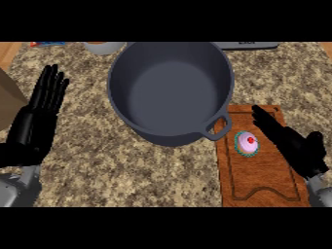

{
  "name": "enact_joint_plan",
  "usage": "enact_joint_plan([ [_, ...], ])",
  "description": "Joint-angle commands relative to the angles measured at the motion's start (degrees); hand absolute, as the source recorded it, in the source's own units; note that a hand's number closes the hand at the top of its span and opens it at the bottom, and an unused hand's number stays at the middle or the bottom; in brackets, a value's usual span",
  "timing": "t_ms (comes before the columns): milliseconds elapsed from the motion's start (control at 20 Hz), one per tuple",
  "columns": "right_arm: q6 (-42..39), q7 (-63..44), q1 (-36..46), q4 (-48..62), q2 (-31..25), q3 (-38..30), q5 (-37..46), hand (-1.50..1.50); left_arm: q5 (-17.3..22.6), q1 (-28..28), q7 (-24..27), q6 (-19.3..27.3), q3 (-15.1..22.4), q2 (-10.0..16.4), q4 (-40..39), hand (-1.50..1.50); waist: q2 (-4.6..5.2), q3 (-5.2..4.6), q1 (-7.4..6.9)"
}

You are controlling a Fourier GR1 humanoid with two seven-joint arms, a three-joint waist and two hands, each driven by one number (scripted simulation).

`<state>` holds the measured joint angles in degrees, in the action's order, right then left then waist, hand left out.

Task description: Pick the cupcake from the cutting board and place it in the pot

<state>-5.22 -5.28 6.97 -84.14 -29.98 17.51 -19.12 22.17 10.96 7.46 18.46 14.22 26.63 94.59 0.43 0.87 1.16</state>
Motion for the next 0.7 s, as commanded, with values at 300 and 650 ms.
enact_joint_plan([
  [300,6.3,2.9,2.1,3.1,-19.9,-8.4,16.9,1.50,-5.7,-8.8,-7.4,2.3,-0.5,7.3,-8.6,0.00,-0.76,-2.03,-1.55],
  [650,23.4,26.9,-11.4,-1.4,-7.8,-13.3,20.3,-1.50,-5.4,-11.4,-9.9,0.4,-3.4,10.8,-10.3,0.00,-0.71,-0.81,-0.10],
])
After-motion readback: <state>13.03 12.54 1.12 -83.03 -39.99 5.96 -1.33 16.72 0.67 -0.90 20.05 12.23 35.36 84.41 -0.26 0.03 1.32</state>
